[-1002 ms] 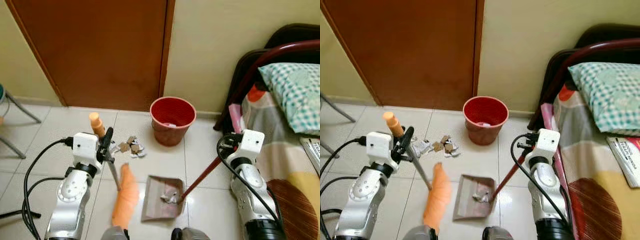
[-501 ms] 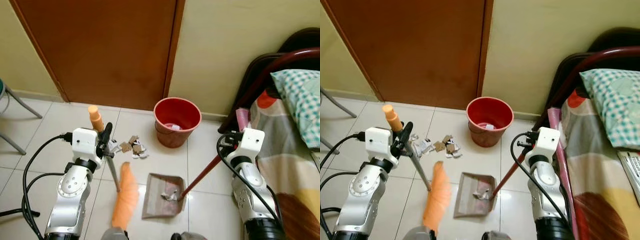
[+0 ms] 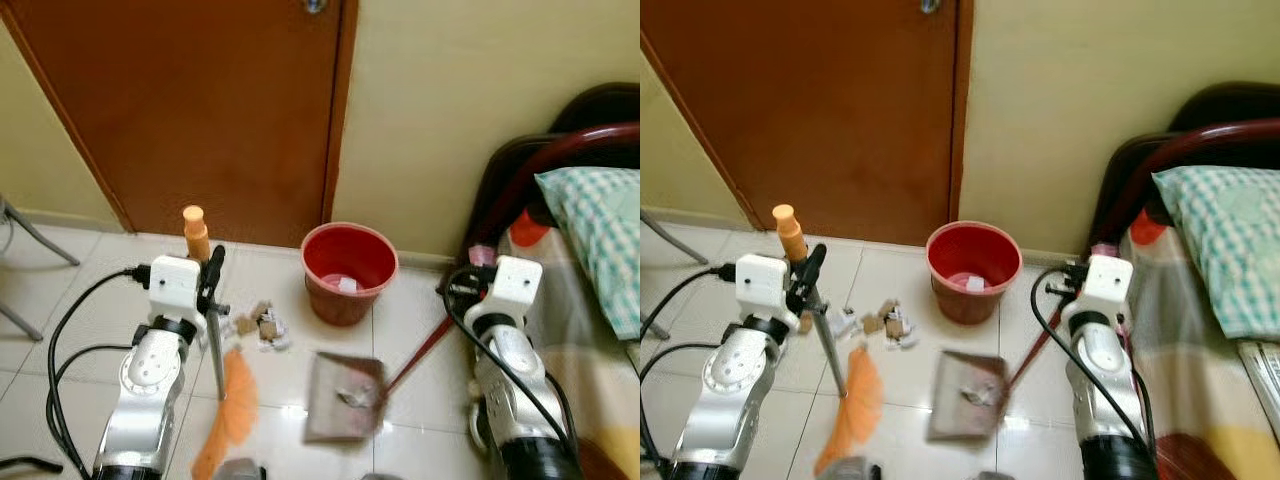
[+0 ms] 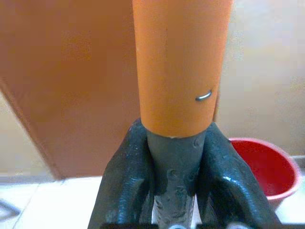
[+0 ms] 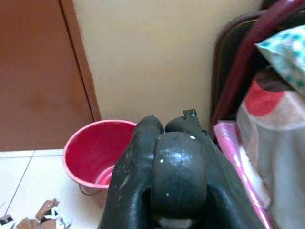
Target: Sweep floor
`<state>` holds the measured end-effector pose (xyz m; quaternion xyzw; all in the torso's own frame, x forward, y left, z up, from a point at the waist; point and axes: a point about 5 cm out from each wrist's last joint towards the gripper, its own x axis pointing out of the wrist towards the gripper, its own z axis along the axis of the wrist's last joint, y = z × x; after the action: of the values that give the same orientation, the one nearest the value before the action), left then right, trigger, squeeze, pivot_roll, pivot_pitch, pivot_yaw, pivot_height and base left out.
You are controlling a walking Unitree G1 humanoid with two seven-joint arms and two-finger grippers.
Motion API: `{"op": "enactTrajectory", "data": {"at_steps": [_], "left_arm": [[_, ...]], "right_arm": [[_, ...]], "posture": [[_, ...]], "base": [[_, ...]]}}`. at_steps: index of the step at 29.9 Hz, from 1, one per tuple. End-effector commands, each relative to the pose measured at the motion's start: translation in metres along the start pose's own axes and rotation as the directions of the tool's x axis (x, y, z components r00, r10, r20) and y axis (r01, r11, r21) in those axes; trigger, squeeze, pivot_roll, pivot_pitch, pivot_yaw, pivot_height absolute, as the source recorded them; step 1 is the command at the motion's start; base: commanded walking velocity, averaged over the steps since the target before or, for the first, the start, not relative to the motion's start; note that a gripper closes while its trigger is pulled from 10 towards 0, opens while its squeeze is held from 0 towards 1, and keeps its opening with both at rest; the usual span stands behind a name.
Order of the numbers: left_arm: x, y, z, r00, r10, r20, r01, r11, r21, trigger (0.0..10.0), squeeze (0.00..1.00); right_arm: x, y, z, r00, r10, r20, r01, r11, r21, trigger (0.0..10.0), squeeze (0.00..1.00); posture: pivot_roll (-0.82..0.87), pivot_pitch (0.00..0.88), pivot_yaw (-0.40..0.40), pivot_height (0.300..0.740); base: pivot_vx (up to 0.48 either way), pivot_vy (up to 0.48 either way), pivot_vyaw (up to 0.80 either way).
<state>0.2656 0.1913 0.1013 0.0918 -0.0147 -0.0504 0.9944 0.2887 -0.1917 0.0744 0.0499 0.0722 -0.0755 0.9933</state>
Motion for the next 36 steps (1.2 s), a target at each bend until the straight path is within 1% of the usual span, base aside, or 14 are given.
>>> {"op": "enactTrajectory", "data": {"at_steps": [1,5,8,11,14,15,17,25,28,29,31,33,34,36], "left_arm": [[0.0,0.0,0.005,1.0,0.004,0.017,-0.005,0.999,0.034,10.0,0.0],[-0.005,-0.004,-0.001,1.0,-0.018,-0.014,0.018,0.998,0.062,10.0,0.0],[-0.014,-0.006,-0.006,0.998,-0.052,-0.044,0.056,0.995,0.085,10.0,0.0],[-0.015,-0.006,-0.008,0.997,-0.053,-0.053,0.057,0.995,0.081,10.0,0.0],[-0.015,-0.008,-0.01,0.997,-0.047,-0.066,0.052,0.996,0.075,10.0,0.0],[-0.015,-0.008,-0.01,0.997,-0.047,-0.066,0.052,0.996,0.075,10.0,0.0],[-0.016,-0.012,-0.014,0.995,-0.047,-0.088,0.054,0.996,0.073,10.0,0.0],[-0.02,-0.013,-0.023,0.99,-0.025,-0.141,0.033,0.998,0.057,10.0,0.0],[-0.019,-0.012,-0.026,0.988,-0.013,-0.157,0.019,0.999,0.037,10.0,0.0],[-0.019,-0.012,-0.026,0.988,-0.013,-0.157,0.019,0.999,0.037,10.0,0.0],[-0.018,-0.013,-0.029,0.986,-0.011,-0.167,0.016,0.999,0.03,10.0,0.0],[-0.017,-0.013,-0.029,0.986,-0.01,-0.168,0.015,0.999,0.029,10.0,0.0],[-0.017,-0.014,-0.029,0.986,-0.011,-0.169,0.016,1.0,0.024,10.0,0.0],[-0.016,-0.015,-0.029,0.986,-0.012,-0.169,0.016,1.0,0.02,10.0,0.0]], "right_arm": [[0.001,-0.001,0.006,1.0,0.002,0.03,-0.002,1.0,0.019,10.0,0.0],[0.001,-0.001,0.006,1.0,-0.001,0.031,0.001,1.0,0.017,10.0,0.0],[0.001,-0.002,0.009,0.999,-0.009,0.045,0.008,1.0,0.017,10.0,0.0],[0.003,-0.003,0.013,0.998,-0.012,0.054,0.011,1.0,0.028,10.0,0.0],[0.007,0.0,0.023,0.997,0.001,0.071,-0.005,0.999,0.049,10.0,0.0],[0.007,0.0,0.023,0.997,0.001,0.071,-0.005,0.999,0.049,10.0,0.0],[0.01,0.002,0.029,0.997,0.019,0.071,-0.023,0.998,0.059,10.0,0.0],[0.013,0.005,0.053,0.992,0.083,0.092,-0.09,0.993,0.07,10.0,0.0],[0.014,0.017,0.074,0.977,0.172,0.128,-0.188,0.974,0.125,10.0,0.0],[0.014,0.017,0.074,0.977,0.172,0.128,-0.188,0.974,0.125,10.0,0.0],[0.014,0.027,0.085,0.963,0.23,0.14,-0.251,0.955,0.158,10.0,0.0],[0.014,0.032,0.09,0.956,0.256,0.142,-0.279,0.944,0.173,10.0,0.0],[0.013,0.04,0.1,0.941,0.296,0.166,-0.323,0.93,0.173,10.0,0.0],[0.012,0.046,0.107,0.926,0.329,0.185,-0.361,0.915,0.182,10.0,0.0]], "posture": [[0.01,0.087,-0.046,0.74],[0.01,0.083,-0.046,0.74],[0.01,0.083,-0.046,0.74],[0.01,0.083,-0.046,0.74],[0.02,0.084,-0.044,0.74],[0.02,0.084,-0.044,0.74],[0.02,0.083,-0.045,0.74],[0.0,0.079,-0.046,0.74],[0.0,0.076,-0.045,0.74],[0.0,0.076,-0.045,0.74],[-0.01,0.073,-0.046,0.74],[-0.01,0.073,-0.046,0.74],[-0.01,0.072,-0.046,0.74],[-0.01,0.071,-0.047,0.74]], "base": [[0.0,0.0,0.0],[0.0,0.0,0.0],[0.0,0.0,0.0],[0.0,0.0,0.0],[0.0,0.0,0.0],[0.0,0.0,0.0],[0.0,0.0,0.0],[0.0,0.0,0.0],[0.0,0.0,0.0],[0.0,0.0,0.0],[0.0,0.0,0.0],[0.0,0.0,0.0],[0.0,0.0,0.0],[0.0,0.0,0.0]]}}
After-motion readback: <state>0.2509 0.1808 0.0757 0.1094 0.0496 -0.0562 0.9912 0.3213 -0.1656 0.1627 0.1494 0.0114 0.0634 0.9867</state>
